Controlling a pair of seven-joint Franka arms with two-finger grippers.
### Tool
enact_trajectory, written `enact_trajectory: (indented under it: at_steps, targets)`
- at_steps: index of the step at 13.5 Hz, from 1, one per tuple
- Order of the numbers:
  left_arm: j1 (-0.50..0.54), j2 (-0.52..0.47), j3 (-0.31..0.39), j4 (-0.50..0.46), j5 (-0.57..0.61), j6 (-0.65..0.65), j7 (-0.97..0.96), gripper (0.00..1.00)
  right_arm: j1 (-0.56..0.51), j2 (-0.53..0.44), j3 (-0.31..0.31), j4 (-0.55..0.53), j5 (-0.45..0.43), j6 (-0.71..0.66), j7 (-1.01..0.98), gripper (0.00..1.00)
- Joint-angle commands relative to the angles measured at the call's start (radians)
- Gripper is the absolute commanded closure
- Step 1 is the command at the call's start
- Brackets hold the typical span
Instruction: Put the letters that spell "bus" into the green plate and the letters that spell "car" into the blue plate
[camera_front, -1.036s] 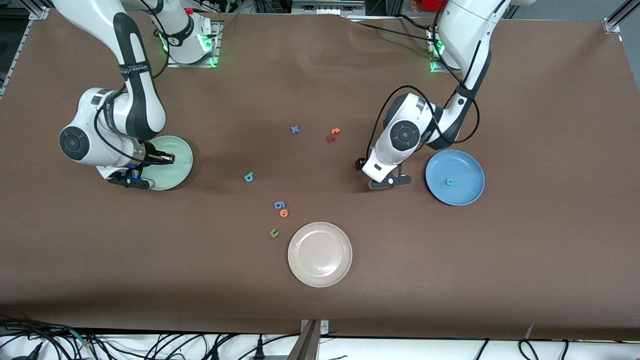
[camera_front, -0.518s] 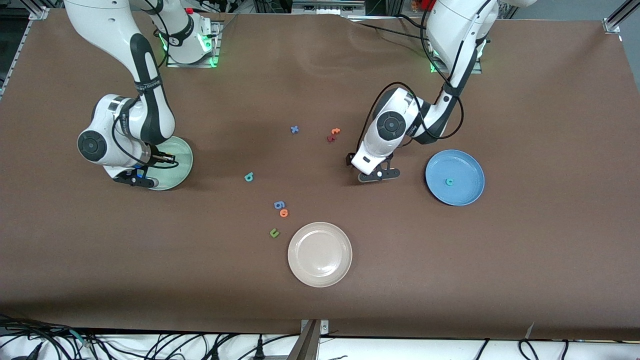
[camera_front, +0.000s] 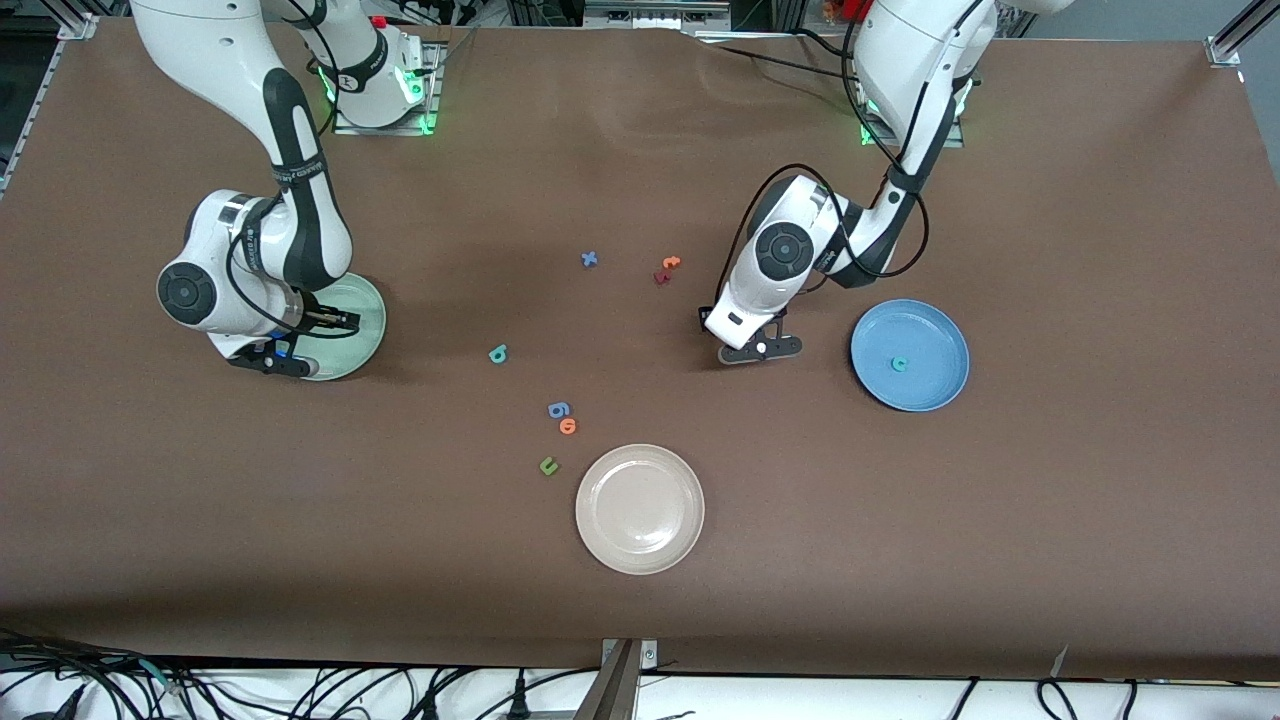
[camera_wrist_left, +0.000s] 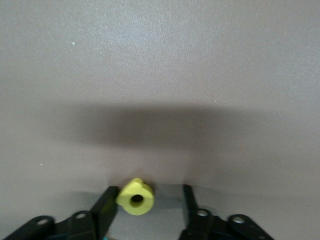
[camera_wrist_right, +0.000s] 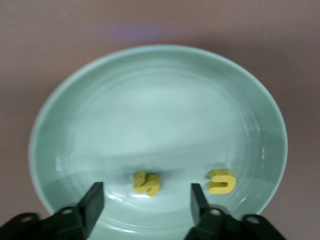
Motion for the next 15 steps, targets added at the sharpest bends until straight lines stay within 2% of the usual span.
enact_trajectory:
  at_steps: [1, 2, 5, 7, 10, 12, 15]
  targets:
    - [-0.010, -0.015, 0.005, -0.024, -0.022, 0.012, -0.001, 0.56, 0.024, -0.058, -0.003, 0.021, 0.012, -0.061, 0.038, 0.00]
    - [-0.010, -0.015, 0.005, -0.024, -0.021, 0.010, -0.001, 0.57, 0.037, -0.061, 0.005, 0.034, 0.012, -0.069, 0.093, 0.00]
    - [-0.010, -0.015, 0.005, -0.024, -0.021, 0.007, 0.001, 0.62, 0.178, -0.050, 0.006, 0.077, 0.013, -0.058, 0.299, 0.01]
    - [-0.010, -0.015, 0.005, -0.024, -0.021, 0.006, 0.001, 0.65, 0.249, -0.012, 0.006, 0.132, 0.018, -0.052, 0.406, 0.01]
    - [-0.009, -0.013, 0.005, -0.015, -0.021, -0.002, 0.005, 0.67, 0.310, 0.059, 0.011, 0.189, 0.024, -0.043, 0.563, 0.01]
    - [-0.002, -0.010, 0.009, 0.029, -0.017, -0.071, 0.008, 0.68, 0.317, 0.086, 0.013, 0.213, 0.036, -0.021, 0.690, 0.02]
    - [-0.002, -0.007, 0.012, 0.062, -0.017, -0.116, 0.008, 0.70, 0.315, 0.105, 0.042, 0.215, 0.194, 0.026, 0.813, 0.02]
